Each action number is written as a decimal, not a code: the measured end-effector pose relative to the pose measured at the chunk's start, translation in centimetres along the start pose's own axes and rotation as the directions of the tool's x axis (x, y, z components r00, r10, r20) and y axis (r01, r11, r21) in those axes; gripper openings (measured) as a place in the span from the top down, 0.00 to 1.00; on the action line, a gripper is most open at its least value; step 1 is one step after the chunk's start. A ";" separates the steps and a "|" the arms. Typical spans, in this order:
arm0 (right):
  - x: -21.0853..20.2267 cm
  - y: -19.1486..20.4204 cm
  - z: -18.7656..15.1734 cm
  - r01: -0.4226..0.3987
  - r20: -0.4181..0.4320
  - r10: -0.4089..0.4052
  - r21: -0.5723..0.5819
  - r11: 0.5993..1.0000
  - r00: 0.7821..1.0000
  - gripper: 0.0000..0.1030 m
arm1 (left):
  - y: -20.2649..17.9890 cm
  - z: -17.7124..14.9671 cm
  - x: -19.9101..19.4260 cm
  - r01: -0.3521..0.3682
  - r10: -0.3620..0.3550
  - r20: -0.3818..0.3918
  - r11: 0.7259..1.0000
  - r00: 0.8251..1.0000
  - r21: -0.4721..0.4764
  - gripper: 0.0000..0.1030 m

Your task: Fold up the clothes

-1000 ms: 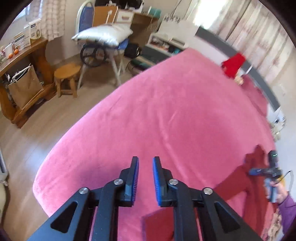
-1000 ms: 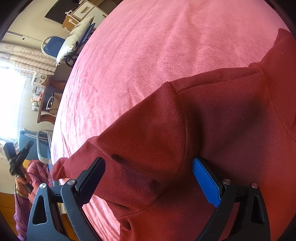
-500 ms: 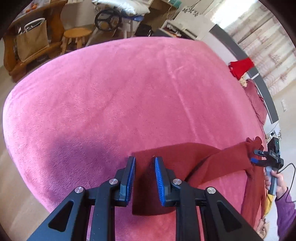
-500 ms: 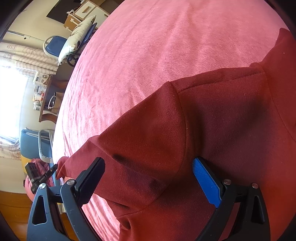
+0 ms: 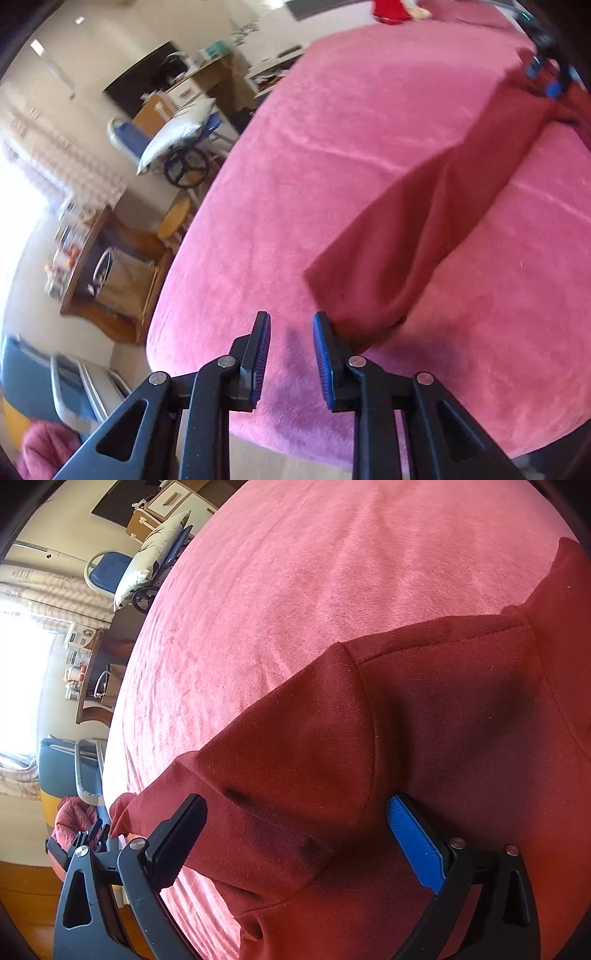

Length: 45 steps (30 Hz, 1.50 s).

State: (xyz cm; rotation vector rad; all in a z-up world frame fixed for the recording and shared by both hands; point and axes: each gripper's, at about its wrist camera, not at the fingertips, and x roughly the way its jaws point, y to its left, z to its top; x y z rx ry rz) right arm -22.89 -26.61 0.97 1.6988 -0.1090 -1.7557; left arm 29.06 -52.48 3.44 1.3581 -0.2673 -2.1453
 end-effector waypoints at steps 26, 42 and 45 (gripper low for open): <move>0.1 -0.1 0.1 -0.015 0.002 0.015 0.013 1.000 1.000 0.02 | -3.3 0.1 1.5 0.013 -0.018 0.023 0.979 1.000 0.203 0.78; -0.8 -1.2 -0.3 -0.036 0.002 0.035 0.023 0.999 0.999 0.02 | 12.7 9.7 4.9 0.407 -0.504 0.017 0.675 0.863 -0.615 0.98; -0.7 -1.1 -0.2 -0.028 0.000 0.028 0.015 0.999 1.000 0.02 | 12.6 10.5 8.5 0.328 -0.466 -0.032 0.670 0.884 -0.666 0.97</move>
